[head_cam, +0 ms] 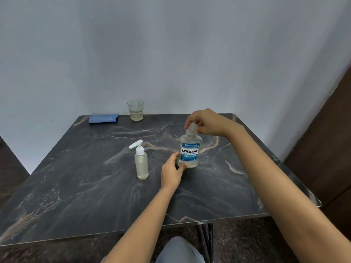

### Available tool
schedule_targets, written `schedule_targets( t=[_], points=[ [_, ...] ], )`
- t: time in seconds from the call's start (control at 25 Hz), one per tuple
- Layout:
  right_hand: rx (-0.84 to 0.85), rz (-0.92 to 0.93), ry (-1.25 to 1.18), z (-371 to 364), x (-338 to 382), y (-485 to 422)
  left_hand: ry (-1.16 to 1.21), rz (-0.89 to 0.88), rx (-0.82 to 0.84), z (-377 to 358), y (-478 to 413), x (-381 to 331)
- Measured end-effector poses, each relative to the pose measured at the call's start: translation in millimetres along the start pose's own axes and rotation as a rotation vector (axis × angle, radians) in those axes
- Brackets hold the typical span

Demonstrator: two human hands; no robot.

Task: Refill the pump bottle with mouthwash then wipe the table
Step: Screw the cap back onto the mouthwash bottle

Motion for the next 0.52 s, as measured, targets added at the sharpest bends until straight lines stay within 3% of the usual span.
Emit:
schedule_targets(
  t=[0.2, 0.32, 0.52],
  points=[
    [0.04, -0.104, 0.04, -6, -10, -5, -0.026, -0.033, -0.047, 4, 5, -4],
    [0.017, -0.194, 0.267, -6, -16, -11, -0.054, -0.03, -0.045, 5, 6, -5],
    [0.224, 0.002, 0.104, -11, -9, -6, -0.114, -0.034, -0.009, 2, 5, -6]
  ],
)
Point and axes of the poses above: each hand's wrist, its own y-axis away from the middle knuckle, its own z-axis out of the back of the hand, x = y × z, the point moved 10 cm from there along -y, towards the middle knuckle
